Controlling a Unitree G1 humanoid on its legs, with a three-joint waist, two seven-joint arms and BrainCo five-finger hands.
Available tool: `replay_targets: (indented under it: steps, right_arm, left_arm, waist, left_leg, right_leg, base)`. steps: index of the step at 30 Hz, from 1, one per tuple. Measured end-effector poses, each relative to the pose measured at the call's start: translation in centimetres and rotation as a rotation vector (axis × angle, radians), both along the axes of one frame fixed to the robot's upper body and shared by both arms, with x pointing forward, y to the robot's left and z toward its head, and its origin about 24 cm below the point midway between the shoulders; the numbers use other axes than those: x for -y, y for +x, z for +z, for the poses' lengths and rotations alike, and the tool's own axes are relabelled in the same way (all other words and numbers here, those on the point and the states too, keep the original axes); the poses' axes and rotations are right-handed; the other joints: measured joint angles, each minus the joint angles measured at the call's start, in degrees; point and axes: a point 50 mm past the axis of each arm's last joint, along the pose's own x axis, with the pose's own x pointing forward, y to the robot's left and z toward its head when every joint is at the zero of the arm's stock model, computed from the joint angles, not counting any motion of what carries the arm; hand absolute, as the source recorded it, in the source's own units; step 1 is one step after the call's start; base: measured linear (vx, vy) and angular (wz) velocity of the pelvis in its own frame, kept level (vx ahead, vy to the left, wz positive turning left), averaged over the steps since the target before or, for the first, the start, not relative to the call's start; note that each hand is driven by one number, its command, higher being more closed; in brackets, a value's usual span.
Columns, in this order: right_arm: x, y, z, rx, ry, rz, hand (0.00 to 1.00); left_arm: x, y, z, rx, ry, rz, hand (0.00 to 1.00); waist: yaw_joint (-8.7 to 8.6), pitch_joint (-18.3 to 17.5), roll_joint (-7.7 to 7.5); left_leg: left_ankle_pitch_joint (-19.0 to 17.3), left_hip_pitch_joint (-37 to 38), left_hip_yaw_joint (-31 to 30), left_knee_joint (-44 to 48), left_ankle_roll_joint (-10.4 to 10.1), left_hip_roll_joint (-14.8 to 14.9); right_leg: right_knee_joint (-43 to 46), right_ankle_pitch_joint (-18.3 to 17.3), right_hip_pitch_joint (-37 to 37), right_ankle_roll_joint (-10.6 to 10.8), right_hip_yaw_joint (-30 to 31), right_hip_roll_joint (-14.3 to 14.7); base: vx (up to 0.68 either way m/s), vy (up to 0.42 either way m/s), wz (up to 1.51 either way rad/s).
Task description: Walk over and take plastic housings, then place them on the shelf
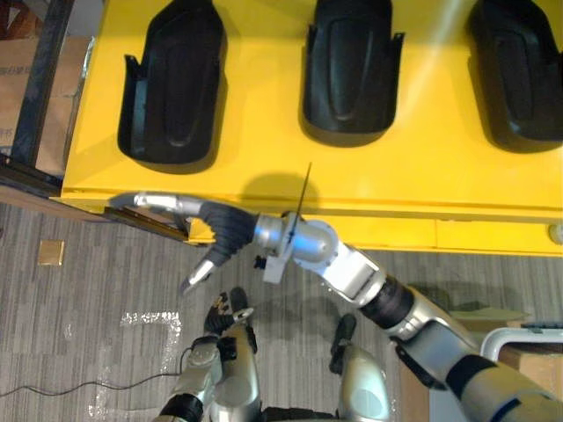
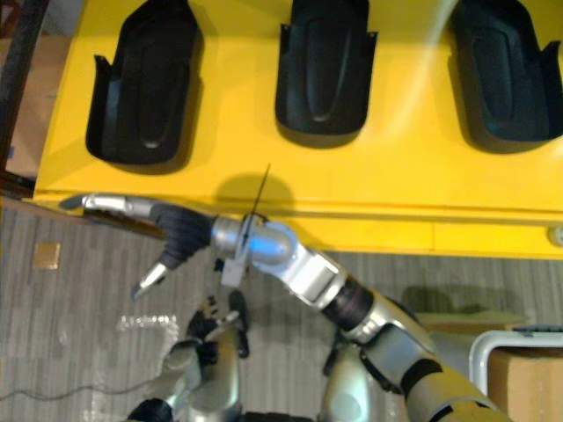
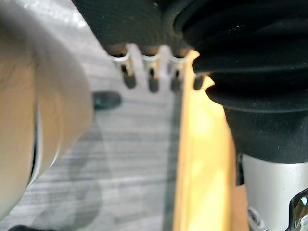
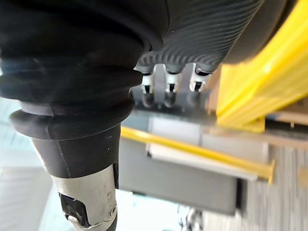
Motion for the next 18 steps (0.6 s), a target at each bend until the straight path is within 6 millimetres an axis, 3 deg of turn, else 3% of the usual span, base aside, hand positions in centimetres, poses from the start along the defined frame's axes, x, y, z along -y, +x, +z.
replay_targets:
  steps: [8,15,18]
  right_arm:
    - [-2.1,-1.2,-2.4,-0.035,-0.099,0.055,0.0]
    - [-2.9,-0.5,-3.4,-0.015,-0.114,-0.034,0.0]
    - [-2.7,0.7,-3.8,-0.022,-0.09,-0.136,0.0]
  left_arm:
    - [0.2,0.0,-0.2,-0.015,0.01,-0.015,0.0]
    - [0.4,0.1,-0.2,-0.008,0.007,-0.021,0.0]
    - [0.5,0.1,-0.1,-0.005,0.004,-0.024,0.0]
  waist:
    - [0.1,0.29,0.57]
    - [0.61,0.62,1.52]
    - [0.7,0.73,1.72]
  left_leg:
    - [0.06,-0.29,-0.75,-0.05,-0.07,-0.45]
    - [0.07,-1.36,-2.36,-0.04,-0.03,-1.57]
    - [0.06,-1.36,-2.5,-0.05,0.0,-1.73]
  right_leg:
    - [3.1,-2.01,-1.02,0.12,-0.54,-0.89]
    - [3.99,-2.99,-1.07,0.47,-2.08,-1.96]
    - [4.1,-3.11,-0.99,0.46,-2.25,-2.13]
  base:
    - [-0.01,-0.003,0.05]
    - [0.01,0.004,0.14]
    - [0.01,0.002,0.03]
